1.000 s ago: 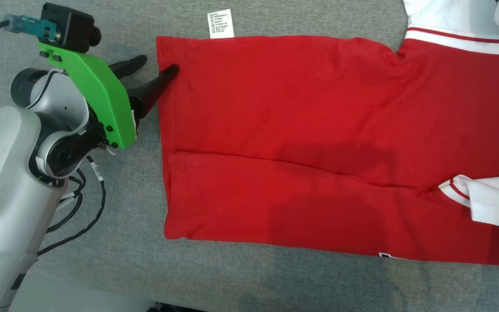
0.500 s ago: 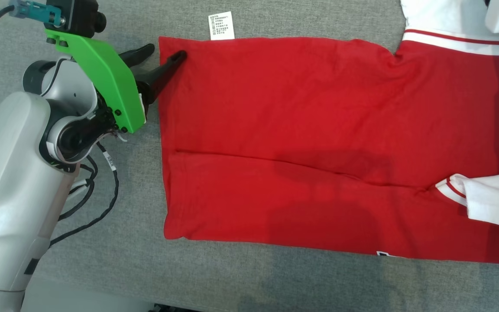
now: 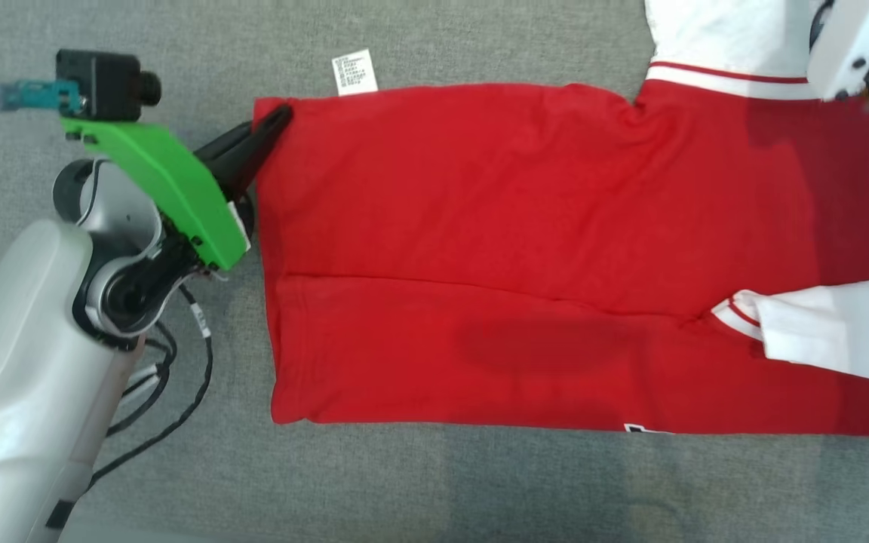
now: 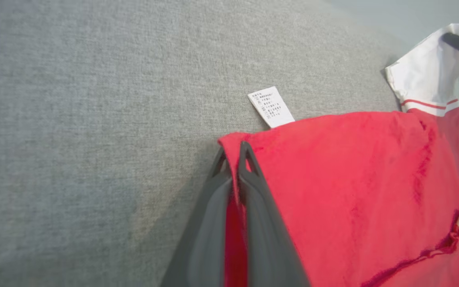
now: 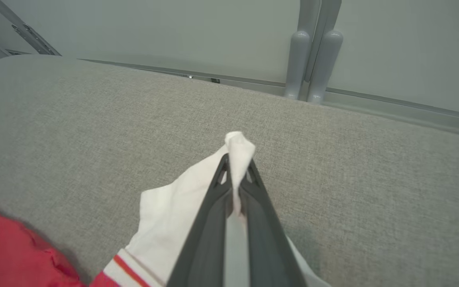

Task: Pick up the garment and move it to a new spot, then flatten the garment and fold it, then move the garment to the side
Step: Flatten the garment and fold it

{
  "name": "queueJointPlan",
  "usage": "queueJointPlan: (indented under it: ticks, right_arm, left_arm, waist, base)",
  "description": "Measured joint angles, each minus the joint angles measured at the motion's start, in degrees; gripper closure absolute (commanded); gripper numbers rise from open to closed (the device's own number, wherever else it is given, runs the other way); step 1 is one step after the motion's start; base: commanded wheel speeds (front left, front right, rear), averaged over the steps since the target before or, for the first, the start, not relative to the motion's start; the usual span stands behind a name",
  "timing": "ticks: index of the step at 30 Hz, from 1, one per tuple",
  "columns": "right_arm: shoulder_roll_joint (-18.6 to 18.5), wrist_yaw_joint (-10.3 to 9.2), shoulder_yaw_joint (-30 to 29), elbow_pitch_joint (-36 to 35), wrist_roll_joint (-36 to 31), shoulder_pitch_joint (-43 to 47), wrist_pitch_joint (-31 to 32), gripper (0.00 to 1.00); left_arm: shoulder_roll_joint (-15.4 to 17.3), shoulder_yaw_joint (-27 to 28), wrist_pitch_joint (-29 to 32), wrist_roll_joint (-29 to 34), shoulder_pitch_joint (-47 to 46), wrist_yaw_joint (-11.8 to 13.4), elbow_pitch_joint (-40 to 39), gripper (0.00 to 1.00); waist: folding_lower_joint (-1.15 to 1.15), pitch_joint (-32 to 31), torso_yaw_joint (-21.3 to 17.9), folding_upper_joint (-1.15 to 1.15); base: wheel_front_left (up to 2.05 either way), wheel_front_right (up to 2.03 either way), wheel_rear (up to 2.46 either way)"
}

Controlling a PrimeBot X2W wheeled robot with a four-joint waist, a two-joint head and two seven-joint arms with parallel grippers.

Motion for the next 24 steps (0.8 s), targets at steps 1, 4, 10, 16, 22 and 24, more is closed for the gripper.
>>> queueJointPlan:
  ticks: [1, 4, 10, 16, 22, 24]
  right_arm:
    - [-0.6, 0.0, 0.1, -1.4, 1.1, 1.5, -0.8, 1.0]
    - [-2.2, 0.0, -0.1, -6.0, 4.0, 7.1, -2.6, 1.0]
    - [-3.1, 0.0, -5.0, -16.7, 7.3, 19.6, -5.9, 1.0]
    - [-1.3, 0.0, -8.8, -25.5, 8.8, 31.2, -6.9, 1.0]
    - [1.4, 0.0, -10.9, -30.3, 10.0, 40.9, -8.4, 1.0]
    - [2.6, 0.0, -11.2, -30.6, 10.0, 43.9, -9.0, 1.0]
  left_arm:
    - [0.3, 0.4, -1.1, 0.0, 0.9, 0.0, -0.5, 1.0]
    - [1.5, 1.2, -3.9, 0.3, 4.0, 0.0, -2.3, 1.0]
    - [4.2, 2.0, -5.9, 0.3, 9.8, 0.5, -7.2, 1.0]
    - [6.7, 3.1, -7.6, 0.4, 14.7, 1.6, -11.5, 1.0]
    - [9.4, 3.8, -9.8, 0.6, 22.0, 3.3, -15.8, 1.0]
    - [9.8, 3.7, -10.7, 1.2, 24.5, 3.9, -17.2, 1.0]
  waist:
    - [0.0, -0.5, -0.2, 0.0]
    - [0.0, -2.3, -1.1, 0.0]
    - [0.0, -6.0, -2.9, 0.0]
    - [0.0, -9.1, -5.3, 0.0]
    - [0.0, -11.2, -8.3, 0.0]
    - [-0.01, -11.9, -9.1, 0.0]
  base:
    - [0.0, 0.0, 0.0]
    - [0.0, 0.0, 0.0]
    - [0.0, 0.0, 0.0]
    - [0.0, 0.0, 0.0]
    - [0.0, 0.0, 0.0]
    - [0.0, 0.0, 0.0]
